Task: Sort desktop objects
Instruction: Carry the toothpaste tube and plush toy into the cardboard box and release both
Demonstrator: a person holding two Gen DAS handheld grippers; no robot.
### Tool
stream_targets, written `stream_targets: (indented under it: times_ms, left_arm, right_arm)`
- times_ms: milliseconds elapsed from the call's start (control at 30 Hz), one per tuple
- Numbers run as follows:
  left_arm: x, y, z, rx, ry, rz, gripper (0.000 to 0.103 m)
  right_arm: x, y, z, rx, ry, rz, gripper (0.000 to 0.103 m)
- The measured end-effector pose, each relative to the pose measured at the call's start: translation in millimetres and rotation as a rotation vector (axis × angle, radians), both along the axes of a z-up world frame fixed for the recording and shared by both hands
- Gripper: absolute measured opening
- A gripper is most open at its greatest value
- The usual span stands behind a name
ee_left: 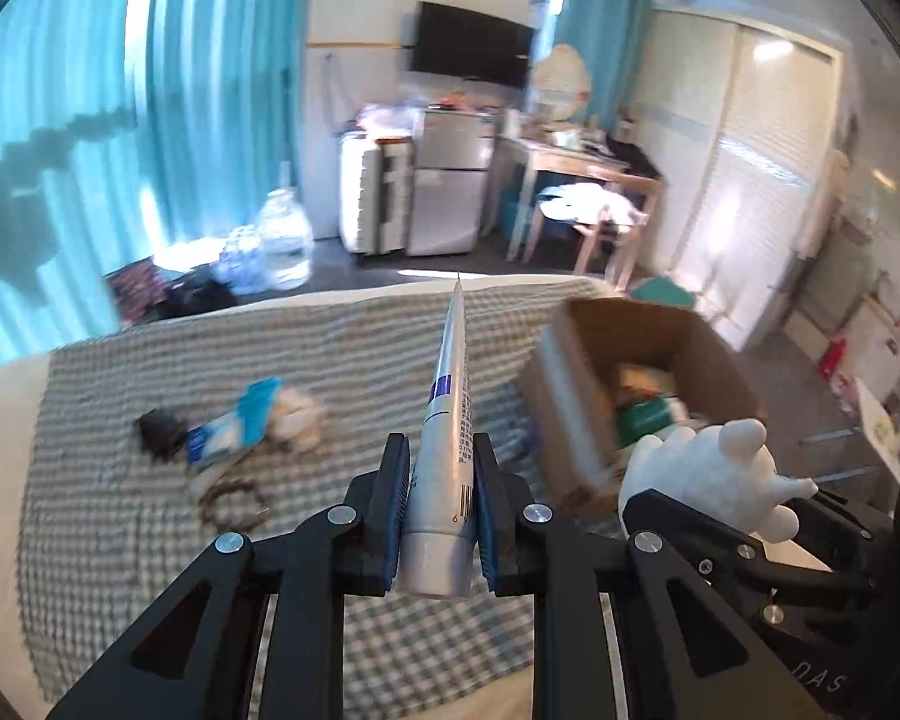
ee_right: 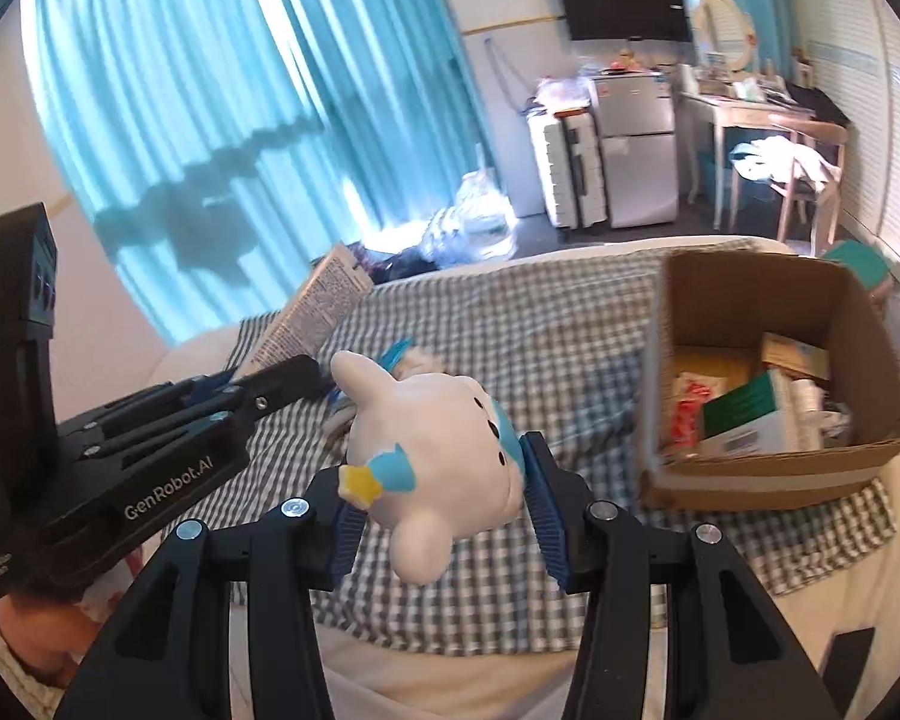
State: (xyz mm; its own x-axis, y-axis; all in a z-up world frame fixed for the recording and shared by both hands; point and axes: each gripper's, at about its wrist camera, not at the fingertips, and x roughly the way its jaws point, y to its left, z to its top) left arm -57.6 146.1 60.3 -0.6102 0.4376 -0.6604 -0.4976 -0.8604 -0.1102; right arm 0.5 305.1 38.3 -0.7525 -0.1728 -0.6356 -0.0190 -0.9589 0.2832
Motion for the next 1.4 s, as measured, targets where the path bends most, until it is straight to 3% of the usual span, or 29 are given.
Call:
stream_targets:
  times_ms: [200,467,700,967,1000,1033,1100,1400]
  left_arm:
    - [-6.7,77.8,3.5,0.001,-0.018,-0.117,0.020]
    - [-29.8,175.7,-13.3,0.017,-0.060,-0.235,0.020]
    - [-52.0,242.6,-59.0,-0.043,-0.113,-0.325,0.020]
    - [-66.3,267.6,-107.5,-0.151,-0.122,-0.318,0.023]
    - [-66.8,267.0,-109.0,-0.151,-0.126,-0.314,0.033]
    - [-67.3,265.3,-109.1,-0.145,-0.131,-0.309,0.053]
    - [-66.8,257.8,-104.5,-0.143,-0.113,-0.273,0.083]
    - [-50.6,197.5,-50.6,-0.164,-0.016,-0.158,0.085]
  right_arm:
    - [3.7,64.3,12.3,0.011,0.010,-0.109,0.047]
    - [-9.3,162.7,-0.6,0.020,-0.032,-0.249,0.047]
    - [-29.0,241.2,-39.0,0.005,-0.110,-0.373,0.048]
    - [-45.4,274.3,-74.4,-0.051,-0.153,-0.418,0.049]
    - [-46.2,275.1,-73.6,-0.053,-0.150,-0.413,0.049]
    - [-45.9,273.8,-71.6,-0.044,-0.144,-0.417,0.050]
    - [-44.3,271.7,-66.8,-0.028,-0.136,-0.423,0.051]
    - [-22.5,222.0,-28.0,0.027,-0.079,-0.374,0.052]
